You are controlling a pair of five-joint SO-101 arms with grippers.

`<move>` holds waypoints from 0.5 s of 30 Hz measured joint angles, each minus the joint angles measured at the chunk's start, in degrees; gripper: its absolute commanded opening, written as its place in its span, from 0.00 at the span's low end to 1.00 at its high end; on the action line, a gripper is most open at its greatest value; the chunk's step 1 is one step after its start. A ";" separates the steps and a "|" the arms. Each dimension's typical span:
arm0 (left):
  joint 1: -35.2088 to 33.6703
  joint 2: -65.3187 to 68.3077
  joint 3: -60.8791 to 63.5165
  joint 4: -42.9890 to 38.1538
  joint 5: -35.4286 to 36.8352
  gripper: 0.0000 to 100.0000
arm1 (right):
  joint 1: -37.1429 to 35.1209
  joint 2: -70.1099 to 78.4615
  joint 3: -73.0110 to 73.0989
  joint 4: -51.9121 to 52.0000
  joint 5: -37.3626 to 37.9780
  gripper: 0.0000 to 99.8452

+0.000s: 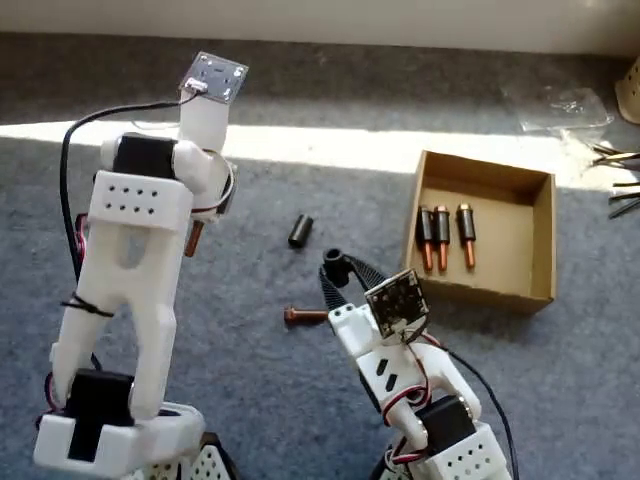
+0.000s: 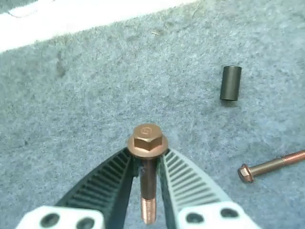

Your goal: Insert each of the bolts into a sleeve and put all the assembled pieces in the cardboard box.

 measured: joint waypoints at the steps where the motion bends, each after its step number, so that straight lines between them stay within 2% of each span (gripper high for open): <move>1: 0.79 -2.55 1.49 0.00 0.00 0.04 | -1.67 0.00 0.00 0.00 0.00 0.00; 4: 3.60 -10.73 6.42 -0.97 0.00 0.04 | -5.80 0.00 0.00 0.00 0.00 0.00; 8: 5.54 -23.65 14.07 -6.51 0.00 0.01 | -9.93 0.00 0.00 -1.14 0.00 0.00; 15: 5.45 -38.59 24.00 -12.84 0.00 0.01 | -11.16 0.00 0.00 -8.53 0.00 0.00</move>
